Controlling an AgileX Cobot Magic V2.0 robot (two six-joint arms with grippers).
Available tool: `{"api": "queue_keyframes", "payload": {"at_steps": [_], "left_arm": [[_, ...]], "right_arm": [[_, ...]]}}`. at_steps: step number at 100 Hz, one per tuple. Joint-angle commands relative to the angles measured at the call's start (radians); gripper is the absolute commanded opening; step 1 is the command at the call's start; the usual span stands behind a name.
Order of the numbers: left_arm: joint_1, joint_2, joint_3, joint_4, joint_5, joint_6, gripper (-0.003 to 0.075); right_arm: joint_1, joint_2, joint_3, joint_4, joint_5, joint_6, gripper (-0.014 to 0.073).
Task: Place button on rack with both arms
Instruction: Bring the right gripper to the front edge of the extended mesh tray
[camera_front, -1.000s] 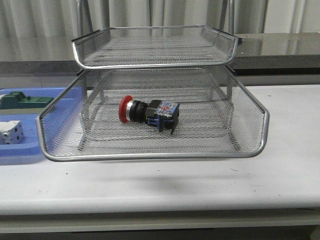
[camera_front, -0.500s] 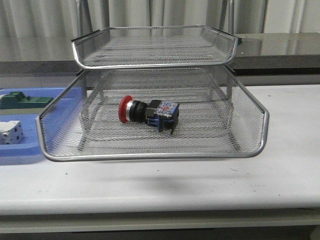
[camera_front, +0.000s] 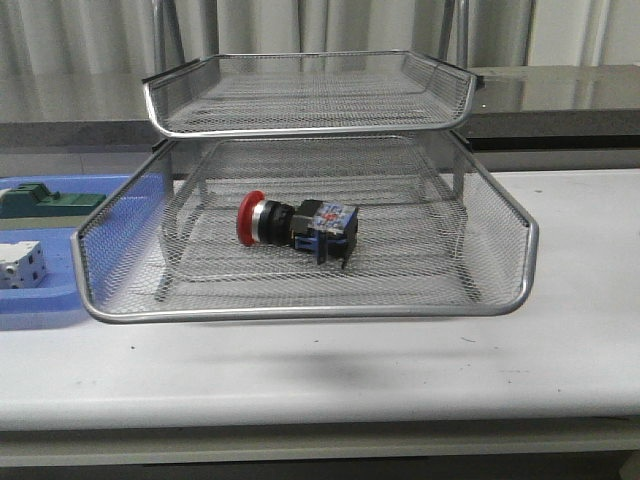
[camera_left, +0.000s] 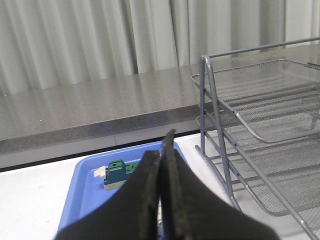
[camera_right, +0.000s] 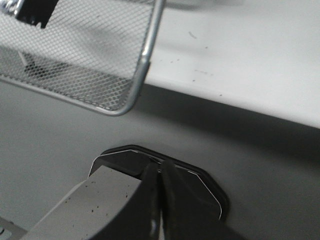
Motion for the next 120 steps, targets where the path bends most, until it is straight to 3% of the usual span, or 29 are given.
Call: {"api": "queue_keyframes", "payload": {"at_steps": [1, 36, 60, 120], "left_arm": [[0.003, 0.008, -0.028, -0.017, -0.068, -0.009, -0.0020], [0.003, 0.008, -0.028, -0.017, -0.068, -0.009, -0.0020], [0.003, 0.008, -0.028, -0.017, -0.068, -0.009, -0.0020], [0.003, 0.008, -0.028, -0.017, -0.068, -0.009, -0.0020]], "right_arm": [[0.051, 0.029, -0.033, 0.039, -0.050, -0.060, -0.0069], [0.321, 0.176, -0.033, 0.036, -0.159, -0.330, -0.0069], [0.460, 0.256, -0.033, -0.002, -0.337, -0.548, -0.0069], [0.486, 0.363, -0.042, -0.087, -0.526, -0.564, -0.0069]]}}
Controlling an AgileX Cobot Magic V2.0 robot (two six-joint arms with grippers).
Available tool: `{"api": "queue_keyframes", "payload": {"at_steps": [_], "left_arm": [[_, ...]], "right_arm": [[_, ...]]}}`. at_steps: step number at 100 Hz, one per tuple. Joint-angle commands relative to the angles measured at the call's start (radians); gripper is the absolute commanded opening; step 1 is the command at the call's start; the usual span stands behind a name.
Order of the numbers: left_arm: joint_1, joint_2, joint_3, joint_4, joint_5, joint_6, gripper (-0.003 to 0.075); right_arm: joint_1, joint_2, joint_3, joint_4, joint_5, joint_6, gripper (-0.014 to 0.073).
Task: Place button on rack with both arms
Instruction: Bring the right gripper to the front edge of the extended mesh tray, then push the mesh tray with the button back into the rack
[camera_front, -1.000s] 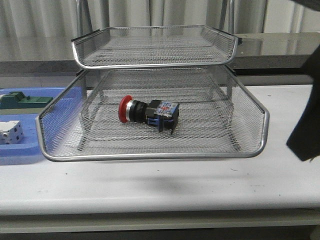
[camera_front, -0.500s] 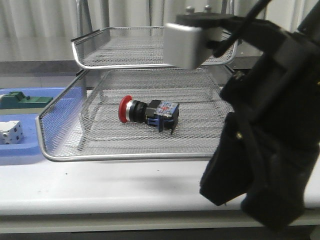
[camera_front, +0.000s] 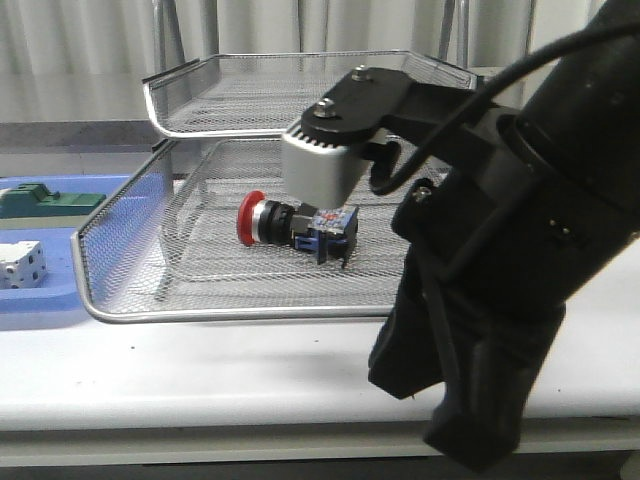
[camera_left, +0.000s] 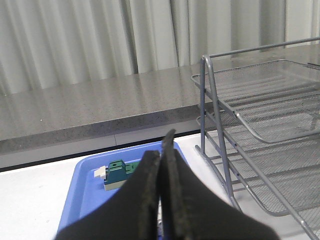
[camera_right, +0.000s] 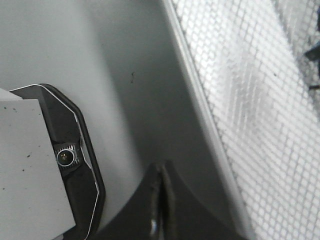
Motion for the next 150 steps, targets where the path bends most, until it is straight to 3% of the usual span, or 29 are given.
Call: {"api": "queue_keyframes", "payload": {"at_steps": [1, 64, 96, 128, 150], "left_arm": [[0.003, 0.008, -0.028, -0.017, -0.068, -0.007, -0.0020], [0.003, 0.008, -0.028, -0.017, -0.068, -0.007, -0.0020], [0.003, 0.008, -0.028, -0.017, -0.068, -0.007, -0.0020], [0.003, 0.008, -0.028, -0.017, -0.068, -0.007, -0.0020], [0.003, 0.008, -0.028, -0.017, -0.068, -0.007, -0.0020]], "right_arm": [[0.000, -0.019, -0.031, -0.009, -0.078, -0.010, -0.0069], [-0.005, 0.023, -0.031, -0.015, -0.275, -0.010, -0.0069], [-0.117, 0.062, -0.065, -0.038, -0.284, -0.010, -0.0069], [-0.227, 0.180, -0.239, -0.065, -0.289, -0.010, -0.0069], [-0.248, 0.215, -0.307, -0.065, -0.273, -0.010, -0.0069]]}}
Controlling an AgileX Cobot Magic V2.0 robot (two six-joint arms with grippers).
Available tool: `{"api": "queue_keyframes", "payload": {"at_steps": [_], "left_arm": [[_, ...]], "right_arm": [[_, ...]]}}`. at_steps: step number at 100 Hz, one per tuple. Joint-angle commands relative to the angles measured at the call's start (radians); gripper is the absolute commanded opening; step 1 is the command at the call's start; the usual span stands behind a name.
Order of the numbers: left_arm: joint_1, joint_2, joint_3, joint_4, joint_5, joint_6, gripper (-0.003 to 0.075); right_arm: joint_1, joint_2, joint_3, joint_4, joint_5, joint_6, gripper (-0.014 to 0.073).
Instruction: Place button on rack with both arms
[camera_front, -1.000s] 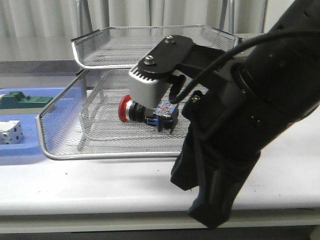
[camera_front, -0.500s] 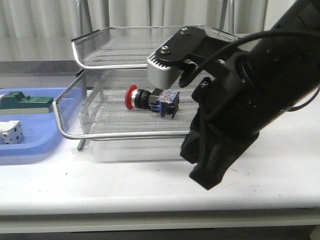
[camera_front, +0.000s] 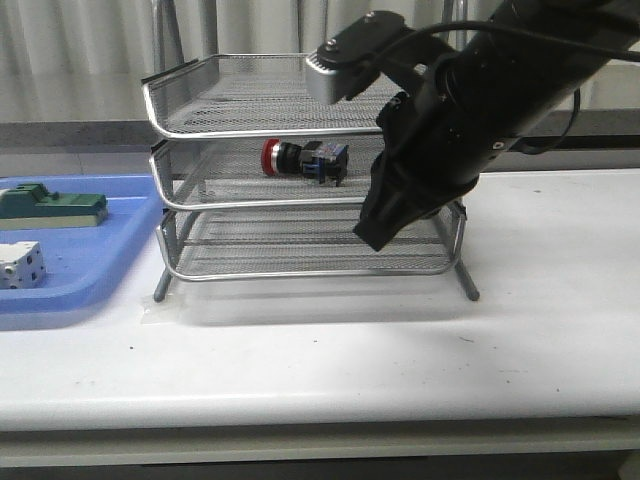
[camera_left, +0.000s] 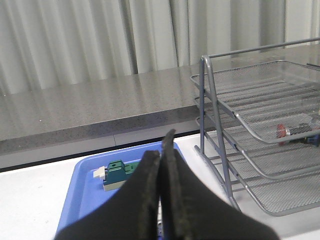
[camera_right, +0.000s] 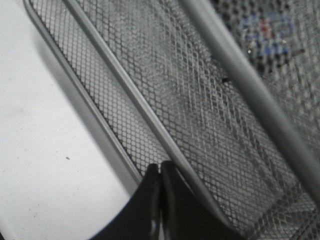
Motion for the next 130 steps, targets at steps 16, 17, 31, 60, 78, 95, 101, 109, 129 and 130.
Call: {"api": "queue_keyframes", "payload": {"at_steps": [16, 17, 31, 60, 78, 95, 101, 109, 129, 130], "left_arm": [[0.003, 0.008, -0.028, -0.017, -0.068, -0.007, -0.0020], [0.003, 0.008, -0.028, -0.017, -0.068, -0.007, -0.0020], [0.003, 0.008, -0.028, -0.017, -0.068, -0.007, -0.0020], [0.003, 0.008, -0.028, -0.017, -0.068, -0.007, -0.0020], [0.003, 0.008, -0.028, -0.017, -0.068, -0.007, -0.0020], [0.003, 0.008, -0.028, -0.017, -0.068, -0.007, -0.0020], [0.003, 0.008, -0.028, -0.017, -0.068, -0.007, -0.0020], [0.003, 0.008, -0.028, -0.017, -0.068, -0.007, -0.0020], [0.003, 0.008, -0.028, -0.017, -0.068, -0.007, -0.0020], [0.003, 0.008, -0.028, -0.017, -0.068, -0.007, -0.0020]], "right_arm": [[0.006, -0.040, -0.050, 0.026, 0.024, -0.006, -0.0069], [0.007, -0.042, -0.050, 0.031, 0.033, -0.006, -0.0069], [0.019, -0.076, -0.050, 0.105, 0.119, -0.006, -0.0069], [0.019, -0.180, -0.049, 0.187, 0.232, 0.014, -0.0063], [0.016, -0.251, -0.048, 0.174, 0.291, 0.079, -0.0060], [0.016, -0.301, -0.048, 0.117, 0.307, 0.151, -0.0060], [0.012, -0.316, -0.048, 0.075, 0.322, 0.193, -0.0060], [-0.008, -0.334, -0.048, 0.027, 0.351, 0.253, -0.0060], [-0.082, -0.394, -0.046, -0.076, 0.405, 0.354, -0.0060], [-0.087, -0.396, -0.046, -0.078, 0.406, 0.356, -0.0060]]}}
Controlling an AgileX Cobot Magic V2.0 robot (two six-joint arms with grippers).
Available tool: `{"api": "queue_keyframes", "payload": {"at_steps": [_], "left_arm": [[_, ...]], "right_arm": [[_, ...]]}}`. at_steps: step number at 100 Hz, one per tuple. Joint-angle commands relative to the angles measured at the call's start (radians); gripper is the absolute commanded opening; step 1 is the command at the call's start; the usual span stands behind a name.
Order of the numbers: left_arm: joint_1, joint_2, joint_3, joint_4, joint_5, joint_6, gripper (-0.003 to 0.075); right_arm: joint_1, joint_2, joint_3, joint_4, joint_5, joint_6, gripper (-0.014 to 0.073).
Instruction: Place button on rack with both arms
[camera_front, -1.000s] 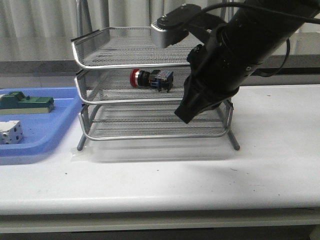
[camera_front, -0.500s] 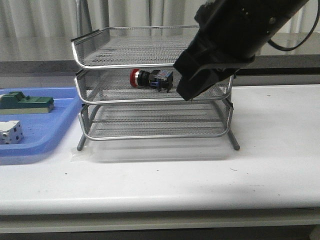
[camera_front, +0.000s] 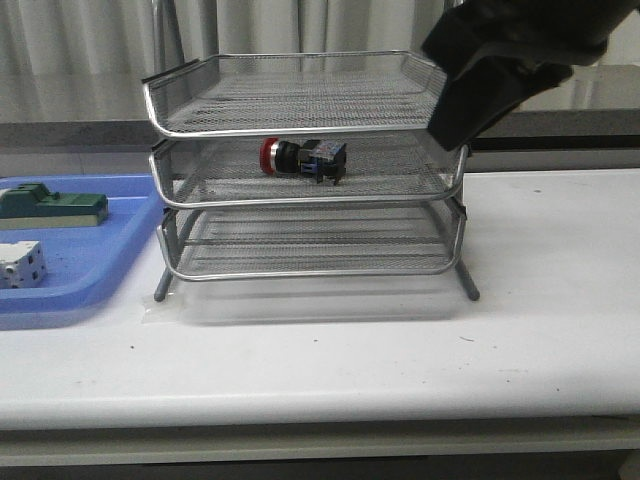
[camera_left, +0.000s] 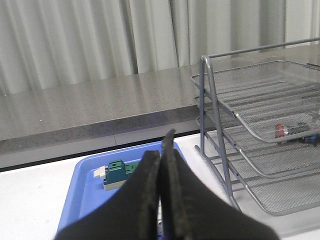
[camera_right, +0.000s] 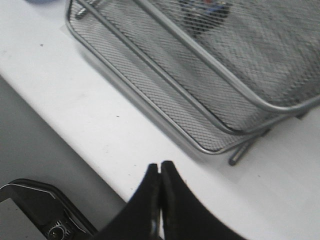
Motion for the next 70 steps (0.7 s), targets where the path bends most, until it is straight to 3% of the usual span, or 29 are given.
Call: {"api": "queue_keyframes", "payload": {"at_steps": [1, 38, 70], "left_arm": [[0.003, 0.008, -0.028, -0.017, -0.068, -0.007, -0.0020], [0.003, 0.008, -0.028, -0.017, -0.068, -0.007, -0.0020], [0.003, 0.008, -0.028, -0.017, -0.068, -0.007, -0.0020]], "right_arm": [[-0.036, -0.066, -0.024, -0.042, -0.023, 0.036, -0.0060], [-0.196, -0.172, -0.016, -0.050, 0.001, 0.043, -0.0060], [-0.313, -0.283, 0.120, -0.050, -0.046, 0.045, -0.0060]]}}
